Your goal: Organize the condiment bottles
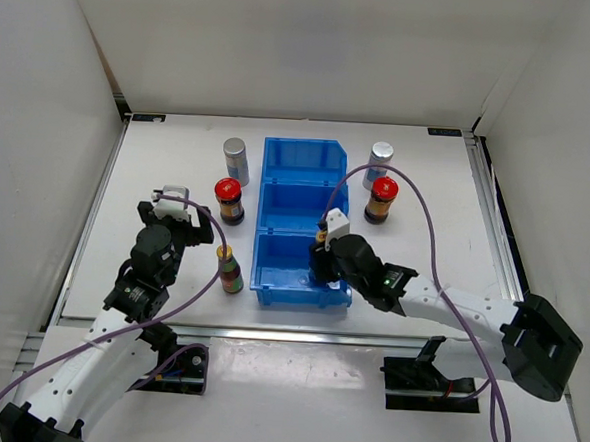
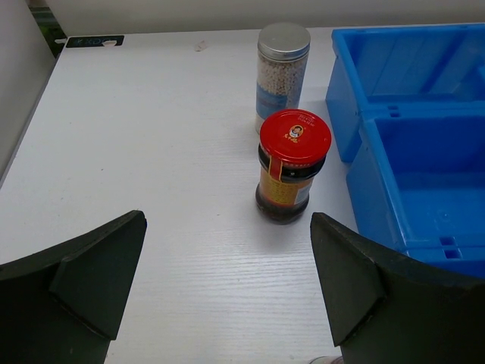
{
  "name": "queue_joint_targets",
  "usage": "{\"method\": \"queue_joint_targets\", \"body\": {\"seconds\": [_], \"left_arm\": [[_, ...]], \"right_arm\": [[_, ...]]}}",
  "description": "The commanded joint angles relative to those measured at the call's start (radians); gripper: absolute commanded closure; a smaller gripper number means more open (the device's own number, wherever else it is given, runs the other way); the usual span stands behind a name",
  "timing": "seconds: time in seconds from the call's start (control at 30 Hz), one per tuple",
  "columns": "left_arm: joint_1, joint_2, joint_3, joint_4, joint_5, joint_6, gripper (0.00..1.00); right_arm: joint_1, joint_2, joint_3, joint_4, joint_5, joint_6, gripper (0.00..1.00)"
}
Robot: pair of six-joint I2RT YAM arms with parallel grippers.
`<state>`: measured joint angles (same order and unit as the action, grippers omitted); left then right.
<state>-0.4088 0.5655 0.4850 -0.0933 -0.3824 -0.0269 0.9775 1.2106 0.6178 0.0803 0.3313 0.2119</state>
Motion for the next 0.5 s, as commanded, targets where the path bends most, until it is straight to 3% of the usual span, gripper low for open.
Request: {"method": "queue_joint_targets", "body": {"seconds": [0.0,0.03,0.1,0.17,0.2,0.27,0.3,0.47], "left_arm": [[0.004,-0.01,-0.002,0.017,-0.013,-0.008,0.0],[0.004,-0.01,-0.002,0.017,-0.013,-0.008,0.0],[0.004,-0.01,-0.002,0.017,-0.013,-0.008,0.0],[0.004,-0.032,0.01,0.0,-0.022,-0.008,0.0],[0.004,-0.032,0.01,-0.011,-0.009,-0.008,0.0],[0.004,-0.041,0.061,-0.058,0.026,-0.022,0.0],[0.004,-0.041,0.084,-0.084,0.048,-0.036,0.0],[0.004,-0.058,0.225,-0.235,0.095,-0.071,0.0]], "right_arm": [[0.02,0.0,0.028,0.187,0.051,0.027,0.98],[0.02,0.0,0.037,0.176,0.06,0.017,0.85],[0.032,0.0,0.037,0.165,0.07,0.008,0.5],[0.042,-0.011,0.059,0.153,0.102,-0.002,0.38],[0.043,-0.022,0.068,0.129,0.115,-0.002,0.19],[0.055,-0.036,0.098,0.092,0.152,-0.002,0.05],[0.064,-0.063,0.108,0.066,0.167,-0.012,0.0],[0.073,-0.157,0.145,0.003,0.227,-0.043,0.0]]}}
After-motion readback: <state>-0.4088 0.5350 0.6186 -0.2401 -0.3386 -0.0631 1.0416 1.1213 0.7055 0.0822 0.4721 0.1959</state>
